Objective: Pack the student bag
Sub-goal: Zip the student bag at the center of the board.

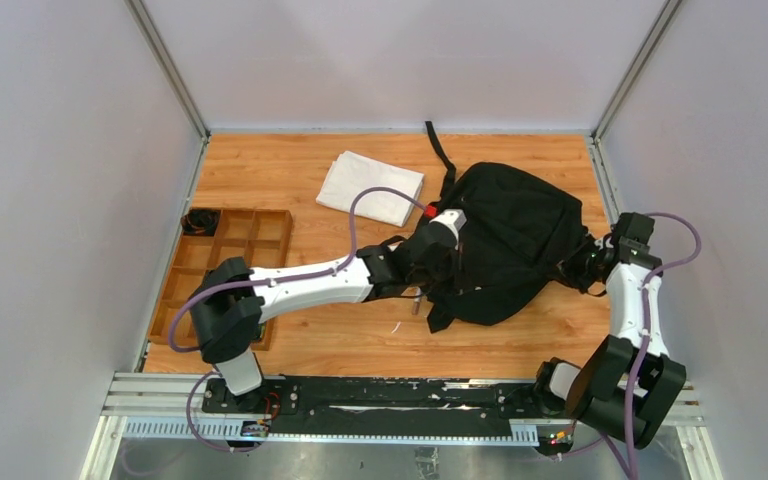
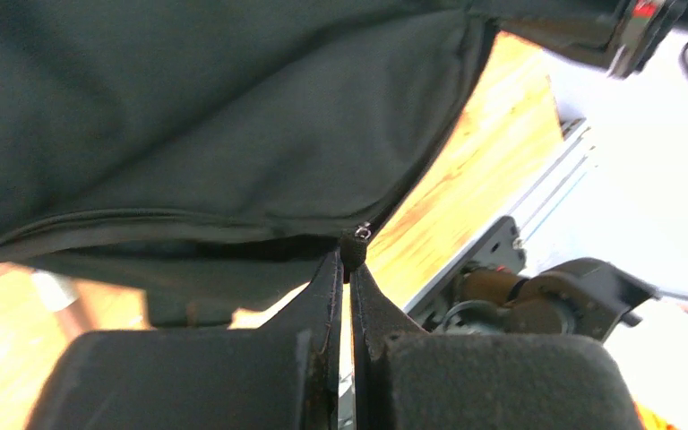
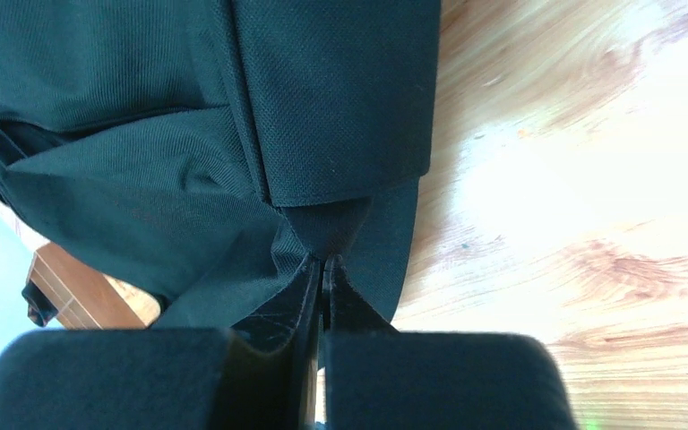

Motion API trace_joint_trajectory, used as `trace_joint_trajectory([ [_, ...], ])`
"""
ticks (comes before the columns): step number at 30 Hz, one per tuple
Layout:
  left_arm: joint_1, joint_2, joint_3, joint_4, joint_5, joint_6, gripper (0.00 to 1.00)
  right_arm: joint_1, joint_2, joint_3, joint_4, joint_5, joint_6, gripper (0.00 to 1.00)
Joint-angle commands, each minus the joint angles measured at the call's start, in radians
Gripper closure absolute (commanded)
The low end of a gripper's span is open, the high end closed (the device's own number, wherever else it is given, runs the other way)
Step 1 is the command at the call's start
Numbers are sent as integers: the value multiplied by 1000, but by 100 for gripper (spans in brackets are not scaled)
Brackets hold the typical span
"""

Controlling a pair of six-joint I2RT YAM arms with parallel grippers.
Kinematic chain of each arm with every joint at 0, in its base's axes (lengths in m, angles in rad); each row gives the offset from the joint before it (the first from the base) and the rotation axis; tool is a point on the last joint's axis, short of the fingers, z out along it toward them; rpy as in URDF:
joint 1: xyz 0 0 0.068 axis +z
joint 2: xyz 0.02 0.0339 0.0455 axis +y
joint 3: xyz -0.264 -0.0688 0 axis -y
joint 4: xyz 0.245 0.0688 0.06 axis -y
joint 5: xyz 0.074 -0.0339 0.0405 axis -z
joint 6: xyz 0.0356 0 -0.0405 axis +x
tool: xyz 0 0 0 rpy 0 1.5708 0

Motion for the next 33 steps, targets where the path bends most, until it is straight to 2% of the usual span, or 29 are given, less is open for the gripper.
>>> trace_joint_trajectory([
  [1, -1, -112, -78, -4, -64, 130, 100, -68, 20, 61, 27, 76, -17, 100],
  [5, 14, -140, -74, -40, -85, 202, 100, -85, 38, 88, 33, 31, -35, 100],
  [6, 14, -138, -63, -43, -88, 211, 100, -85, 35, 96, 32, -1, -40, 95],
  [7, 14, -135, -48, -38, -75, 218, 100, -83, 23, 101, 25, -29, -36, 77],
  [10, 15, -93, 27, -43, -14, 237, 100, -62, -61, 105, -12, -52, -13, 37],
  [11, 15, -75, 54, -54, 2, 242, 100, -51, -96, 103, -31, -51, -6, 29],
  [14, 15, -33, 111, -65, 44, 252, 100, -25, -219, 78, -107, -58, 24, 17],
  [18, 15, -23, 109, -52, 86, 259, 100, -10, -381, -16, -189, -145, 109, 15],
  [22, 14, -7, 109, -40, 145, 254, 100, 69, -532, -136, -226, -204, 241, 14],
  [25, 3, 23, 137, -56, 171, 245, 100, 154, -563, -207, -197, -219, 316, 14],
  [29, -18, 46, 158, -42, 189, 236, 100, 266, -585, -251, -121, -150, 399, 15],
  [33, -26, 45, 151, -32, 200, 228, 100, 284, -559, -248, -71, -107, 422, 19],
])
